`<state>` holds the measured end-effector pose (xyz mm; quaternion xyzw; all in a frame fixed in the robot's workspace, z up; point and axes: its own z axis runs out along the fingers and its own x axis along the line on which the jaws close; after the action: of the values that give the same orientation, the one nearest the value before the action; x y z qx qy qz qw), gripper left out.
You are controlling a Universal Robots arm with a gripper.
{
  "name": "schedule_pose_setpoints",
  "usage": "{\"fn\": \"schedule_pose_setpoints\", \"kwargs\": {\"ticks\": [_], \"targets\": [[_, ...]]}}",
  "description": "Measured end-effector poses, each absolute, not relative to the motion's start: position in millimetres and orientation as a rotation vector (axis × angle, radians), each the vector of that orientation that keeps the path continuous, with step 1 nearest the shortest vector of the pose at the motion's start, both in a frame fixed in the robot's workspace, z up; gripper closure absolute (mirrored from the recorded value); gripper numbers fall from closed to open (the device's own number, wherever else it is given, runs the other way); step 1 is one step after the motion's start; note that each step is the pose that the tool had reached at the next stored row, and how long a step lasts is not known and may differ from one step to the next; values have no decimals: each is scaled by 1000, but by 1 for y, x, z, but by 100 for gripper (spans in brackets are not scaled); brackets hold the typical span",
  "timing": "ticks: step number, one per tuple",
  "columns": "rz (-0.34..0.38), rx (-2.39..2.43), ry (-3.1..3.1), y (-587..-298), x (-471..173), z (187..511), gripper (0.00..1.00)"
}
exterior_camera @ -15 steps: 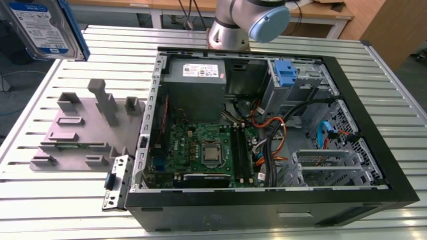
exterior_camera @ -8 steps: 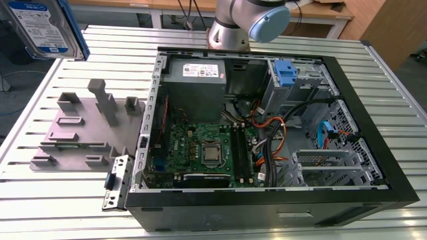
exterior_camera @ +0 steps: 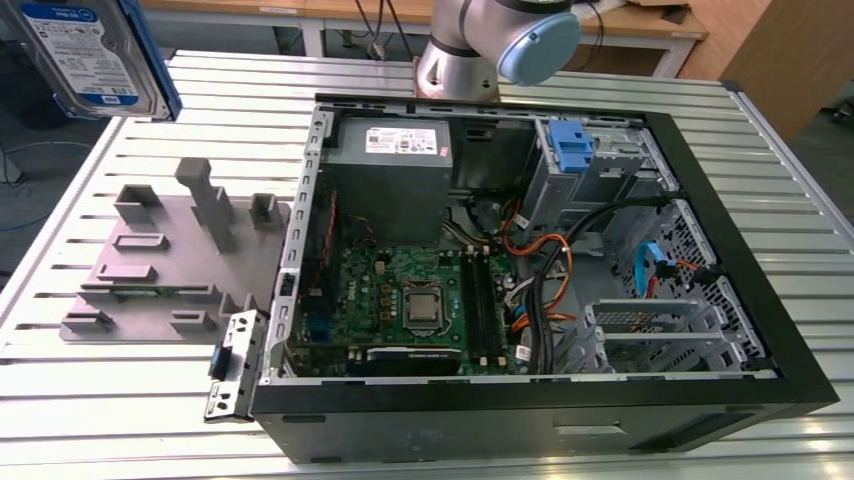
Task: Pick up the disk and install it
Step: 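Pick up the disk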
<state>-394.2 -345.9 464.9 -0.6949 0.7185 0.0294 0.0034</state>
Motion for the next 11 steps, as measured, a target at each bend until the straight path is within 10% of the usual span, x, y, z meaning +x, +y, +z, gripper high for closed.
{"fn": "schedule_pose_setpoints", "kwargs": {"ticks": [11], "targets": [[92,-2178,2252,-346,-392,466,65]]}}
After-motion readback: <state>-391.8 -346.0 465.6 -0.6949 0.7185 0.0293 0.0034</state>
